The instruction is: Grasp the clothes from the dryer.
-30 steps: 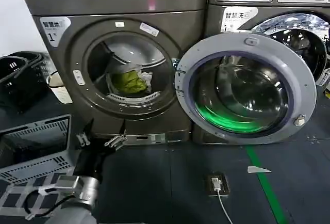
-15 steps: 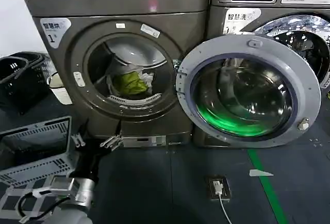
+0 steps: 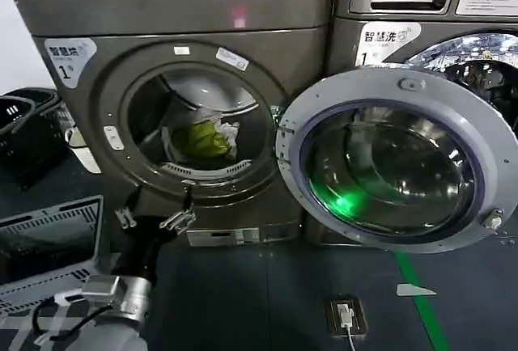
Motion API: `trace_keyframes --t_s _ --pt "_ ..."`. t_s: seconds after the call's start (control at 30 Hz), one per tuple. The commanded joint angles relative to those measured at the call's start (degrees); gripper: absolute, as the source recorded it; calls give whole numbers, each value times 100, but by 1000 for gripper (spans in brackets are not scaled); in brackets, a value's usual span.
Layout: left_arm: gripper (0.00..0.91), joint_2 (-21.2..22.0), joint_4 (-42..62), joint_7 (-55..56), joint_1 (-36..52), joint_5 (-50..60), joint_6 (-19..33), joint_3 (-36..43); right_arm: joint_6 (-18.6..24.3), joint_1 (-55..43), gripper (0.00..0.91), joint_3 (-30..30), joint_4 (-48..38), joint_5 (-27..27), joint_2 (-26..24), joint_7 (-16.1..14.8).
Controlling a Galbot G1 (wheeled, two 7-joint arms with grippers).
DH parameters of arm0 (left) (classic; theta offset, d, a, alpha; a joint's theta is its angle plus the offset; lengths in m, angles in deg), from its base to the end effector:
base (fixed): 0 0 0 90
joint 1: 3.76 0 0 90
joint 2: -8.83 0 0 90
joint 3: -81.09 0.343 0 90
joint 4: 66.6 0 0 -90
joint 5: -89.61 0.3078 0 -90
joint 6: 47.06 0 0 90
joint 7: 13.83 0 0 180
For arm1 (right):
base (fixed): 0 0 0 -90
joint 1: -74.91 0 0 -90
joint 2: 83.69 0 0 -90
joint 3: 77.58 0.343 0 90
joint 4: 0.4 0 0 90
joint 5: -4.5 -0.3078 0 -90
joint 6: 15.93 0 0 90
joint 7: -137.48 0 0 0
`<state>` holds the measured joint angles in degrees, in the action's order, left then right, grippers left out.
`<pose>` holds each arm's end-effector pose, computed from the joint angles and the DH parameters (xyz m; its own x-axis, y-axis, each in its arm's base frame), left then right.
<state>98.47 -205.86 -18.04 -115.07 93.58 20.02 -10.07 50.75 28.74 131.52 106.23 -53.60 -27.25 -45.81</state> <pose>0.1472 0.0048 -0.1752 -0.9960 0.0309 -0.0833 0.0242 0.9964 0.0807 -0.1519 -0.3557 0.0489 -0.3465 0.7610 -0.5484 0.8865 0.4569 0.0739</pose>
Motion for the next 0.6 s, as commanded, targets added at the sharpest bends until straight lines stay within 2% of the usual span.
trace_keyframes --t_s 0.03,0.6 --pt "907 -29 -23 -4 4 -20 -5 -38 11 -3 907 -2 -3 -5 7 -3" --pt "907 -52 -84 6 -62 -24 -3 -45 28 -26 907 -71 69 -8 20 -32"
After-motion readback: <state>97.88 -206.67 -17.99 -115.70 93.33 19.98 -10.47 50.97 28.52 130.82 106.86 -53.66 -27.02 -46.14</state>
